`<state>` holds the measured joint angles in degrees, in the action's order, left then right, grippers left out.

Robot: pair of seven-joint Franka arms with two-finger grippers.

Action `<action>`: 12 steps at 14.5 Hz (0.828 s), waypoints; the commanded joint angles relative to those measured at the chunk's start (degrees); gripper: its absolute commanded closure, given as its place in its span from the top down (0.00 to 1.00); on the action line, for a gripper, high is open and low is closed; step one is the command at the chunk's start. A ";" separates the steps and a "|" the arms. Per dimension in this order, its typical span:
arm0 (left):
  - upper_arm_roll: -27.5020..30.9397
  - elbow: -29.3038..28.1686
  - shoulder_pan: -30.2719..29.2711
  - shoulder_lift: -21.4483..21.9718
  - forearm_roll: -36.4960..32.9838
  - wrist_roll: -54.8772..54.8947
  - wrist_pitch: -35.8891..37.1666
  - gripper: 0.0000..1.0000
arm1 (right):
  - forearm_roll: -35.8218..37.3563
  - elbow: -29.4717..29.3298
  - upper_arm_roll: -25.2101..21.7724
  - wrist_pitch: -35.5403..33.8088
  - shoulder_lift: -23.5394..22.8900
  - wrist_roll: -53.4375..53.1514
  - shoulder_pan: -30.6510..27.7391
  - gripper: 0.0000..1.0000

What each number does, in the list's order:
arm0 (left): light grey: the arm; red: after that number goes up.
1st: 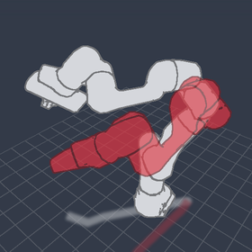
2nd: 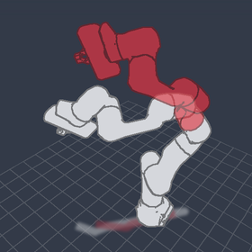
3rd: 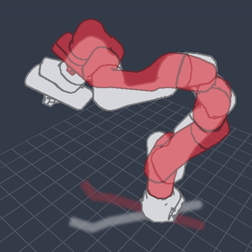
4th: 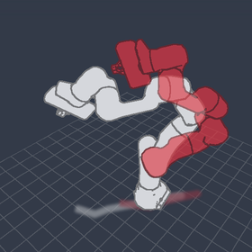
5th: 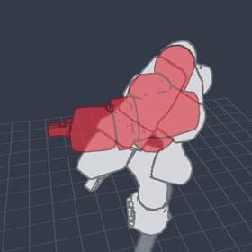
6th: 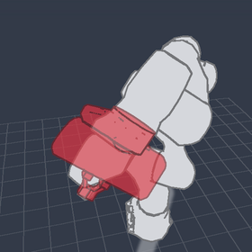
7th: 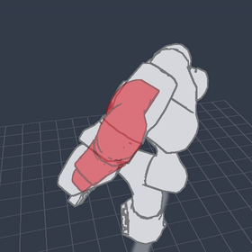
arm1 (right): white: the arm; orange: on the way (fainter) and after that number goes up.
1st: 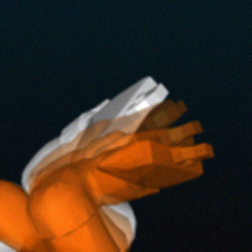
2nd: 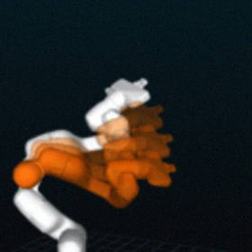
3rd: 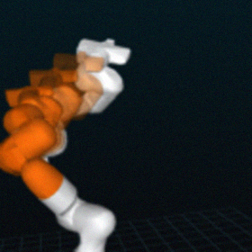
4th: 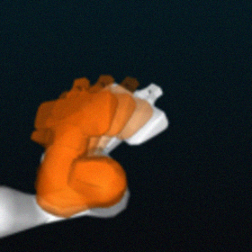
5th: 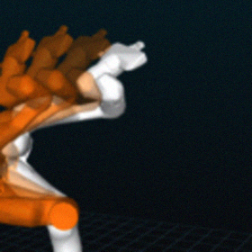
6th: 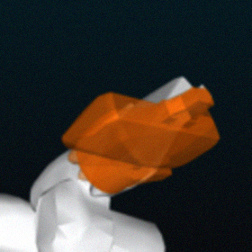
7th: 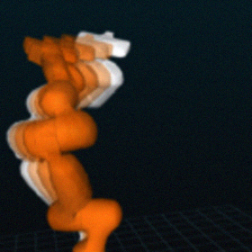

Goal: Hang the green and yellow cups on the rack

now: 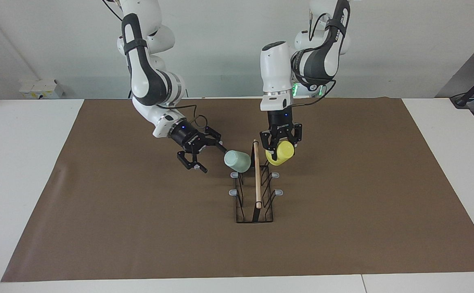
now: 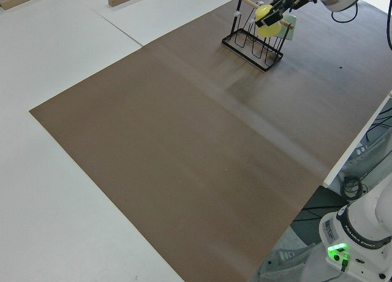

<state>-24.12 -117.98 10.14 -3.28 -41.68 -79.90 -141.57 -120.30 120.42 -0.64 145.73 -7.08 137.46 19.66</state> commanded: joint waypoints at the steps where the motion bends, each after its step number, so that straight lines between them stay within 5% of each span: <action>1: -0.05 -3.21 0.05 1.26 -1.65 -1.66 -2.91 0.00 | 11.18 -1.24 0.11 1.31 -0.31 -4.03 -2.86 1.00; 5: -0.49 -5.32 0.05 1.52 -1.56 -5.17 -5.29 0.00 | 32.79 -1.24 0.11 1.05 2.15 -8.25 -9.63 1.00; 7: -0.58 -4.80 -0.04 1.43 -1.56 -5.26 -4.94 1.00 | 46.05 -1.59 0.11 0.69 2.51 -11.76 -12.97 1.00; 12: -0.58 -1.56 -0.30 0.73 -0.86 -4.30 -1.35 1.00 | 76.30 -2.56 0.02 0.43 2.42 -26.87 -18.77 1.00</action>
<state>-24.69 -120.85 10.07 -3.14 -41.76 -83.70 -145.23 -52.79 117.81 -1.19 146.45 -4.95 115.79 3.14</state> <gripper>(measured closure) 0.000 0.000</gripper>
